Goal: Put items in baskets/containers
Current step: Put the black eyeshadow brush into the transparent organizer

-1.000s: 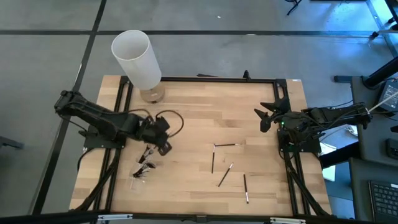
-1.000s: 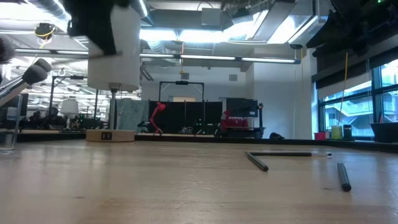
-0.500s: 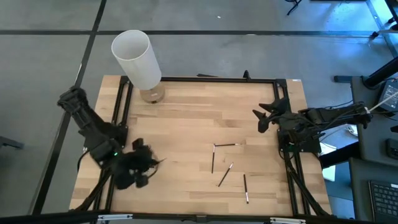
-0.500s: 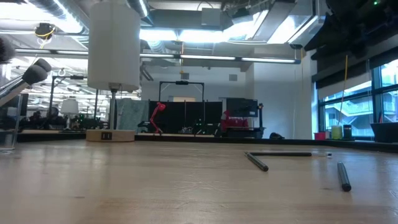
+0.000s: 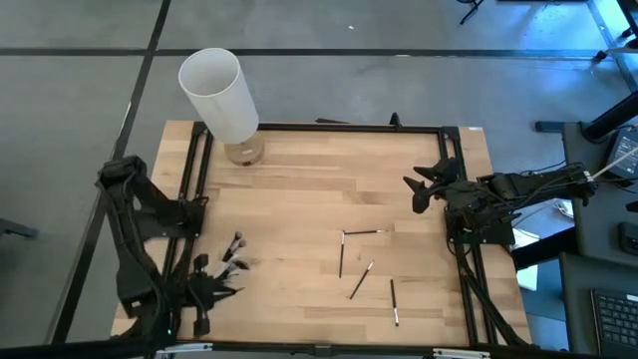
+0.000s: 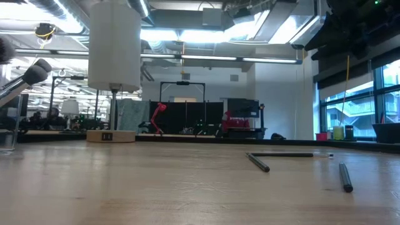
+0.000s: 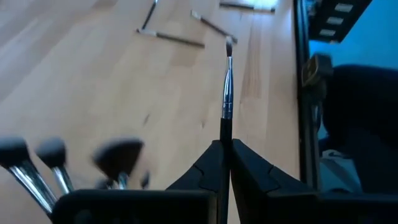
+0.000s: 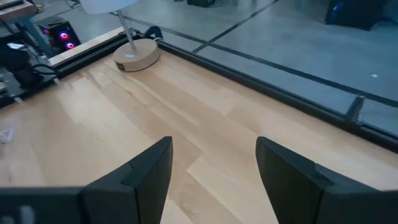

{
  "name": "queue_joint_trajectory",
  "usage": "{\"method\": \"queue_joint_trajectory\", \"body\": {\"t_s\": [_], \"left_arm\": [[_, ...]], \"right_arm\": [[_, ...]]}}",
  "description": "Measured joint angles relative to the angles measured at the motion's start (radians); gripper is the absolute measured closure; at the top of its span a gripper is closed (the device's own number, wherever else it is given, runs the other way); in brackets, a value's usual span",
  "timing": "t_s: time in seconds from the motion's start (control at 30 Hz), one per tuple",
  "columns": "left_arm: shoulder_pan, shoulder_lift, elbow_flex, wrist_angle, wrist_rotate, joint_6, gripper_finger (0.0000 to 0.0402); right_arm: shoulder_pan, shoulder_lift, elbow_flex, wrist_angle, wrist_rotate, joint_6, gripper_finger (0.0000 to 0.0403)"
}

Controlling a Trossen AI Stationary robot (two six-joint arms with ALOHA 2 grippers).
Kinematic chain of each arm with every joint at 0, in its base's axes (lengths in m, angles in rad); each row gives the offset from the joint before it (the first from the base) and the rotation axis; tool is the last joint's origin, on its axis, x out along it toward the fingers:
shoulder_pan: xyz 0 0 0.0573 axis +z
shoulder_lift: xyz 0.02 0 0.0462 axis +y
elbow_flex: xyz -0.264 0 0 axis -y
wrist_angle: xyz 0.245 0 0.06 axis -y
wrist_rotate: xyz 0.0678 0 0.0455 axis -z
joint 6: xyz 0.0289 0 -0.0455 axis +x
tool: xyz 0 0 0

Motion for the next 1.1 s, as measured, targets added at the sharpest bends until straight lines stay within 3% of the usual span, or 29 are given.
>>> {"method": "queue_joint_trajectory", "body": {"t_s": [0.23,0.47,0.73,1.1], "left_arm": [[-0.053,0.136,0.000,-0.040,0.076,-0.146,0.0382],[-0.082,0.160,0.000,-0.168,0.098,-0.315,0.0382],[-0.087,0.160,0.000,-0.188,0.108,-0.375,0.0374],[-0.084,0.160,0.000,-0.197,0.105,-0.405,0.0324]], "right_arm": [[0.000,0.000,0.000,0.022,-0.007,-0.001,0.0173],[0.000,0.008,0.000,0.028,-0.007,-0.004,0.0173],[0.000,0.027,0.000,0.031,-0.007,-0.008,0.0173],[0.000,0.033,0.000,0.032,-0.007,-0.006,0.0173]]}}
